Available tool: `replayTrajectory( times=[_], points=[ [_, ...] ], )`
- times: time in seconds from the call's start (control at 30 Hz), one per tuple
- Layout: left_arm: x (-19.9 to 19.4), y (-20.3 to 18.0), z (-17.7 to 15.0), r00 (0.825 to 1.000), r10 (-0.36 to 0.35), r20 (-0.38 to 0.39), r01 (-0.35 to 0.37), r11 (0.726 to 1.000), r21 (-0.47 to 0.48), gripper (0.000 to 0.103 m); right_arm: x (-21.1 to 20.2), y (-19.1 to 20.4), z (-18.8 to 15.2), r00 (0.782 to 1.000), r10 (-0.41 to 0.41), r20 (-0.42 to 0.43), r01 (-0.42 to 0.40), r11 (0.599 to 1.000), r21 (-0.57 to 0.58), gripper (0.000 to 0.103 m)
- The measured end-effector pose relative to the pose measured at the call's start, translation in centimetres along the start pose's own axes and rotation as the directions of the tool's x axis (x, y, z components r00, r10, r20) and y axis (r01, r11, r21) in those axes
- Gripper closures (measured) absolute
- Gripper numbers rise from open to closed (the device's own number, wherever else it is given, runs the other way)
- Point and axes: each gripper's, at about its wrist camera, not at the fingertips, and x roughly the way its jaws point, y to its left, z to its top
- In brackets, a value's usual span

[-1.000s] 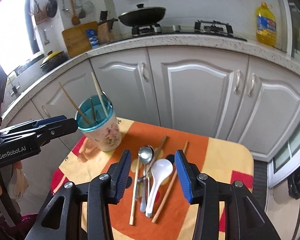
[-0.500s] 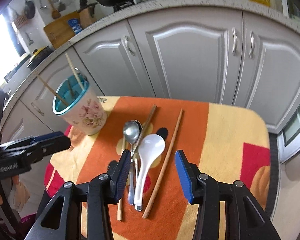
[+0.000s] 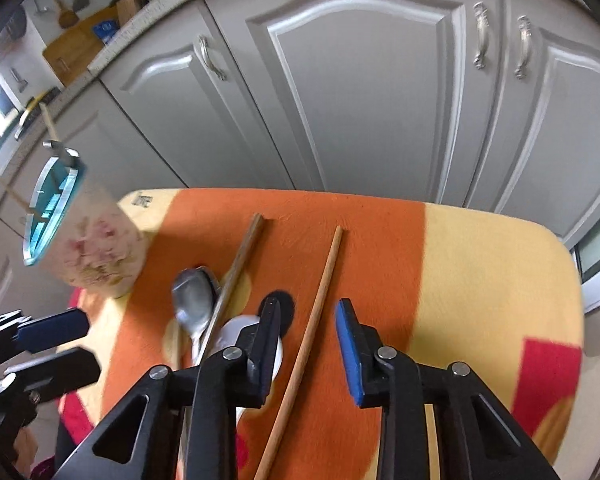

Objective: Organize utensils
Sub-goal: 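Grasp a wooden chopstick with the left tool while the right tool grasps another chopstick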

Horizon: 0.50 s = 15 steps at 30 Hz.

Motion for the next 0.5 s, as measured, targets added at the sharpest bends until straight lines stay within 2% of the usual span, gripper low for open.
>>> replayTrajectory(
  times=[0.13, 0.33, 0.5],
  points=[
    [2.4, 0.0, 1.6, 0.999, 0.021, -0.035, -0.021, 1.000, -0.003, 0.059, 1.7, 0.0, 0.6, 0.999, -0.044, -0.017, 0.043, 0.997, -0.062, 0.093],
    [6.1, -0.4, 4.3, 0.996, 0.058, -0.073, -0.057, 0.998, 0.017, 0.059, 0.3, -2.4, 0.3, 0.999, -0.039, -0.033, 0.036, 0.997, -0.065, 0.093],
    [9.1, -0.5, 5.8, 0.988, 0.110, -0.111, -0.108, 0.994, 0.027, 0.059, -0.1, -4.7, 0.2, 0.998, 0.049, -0.034, -0.049, 0.999, 0.006, 0.093]
  ],
)
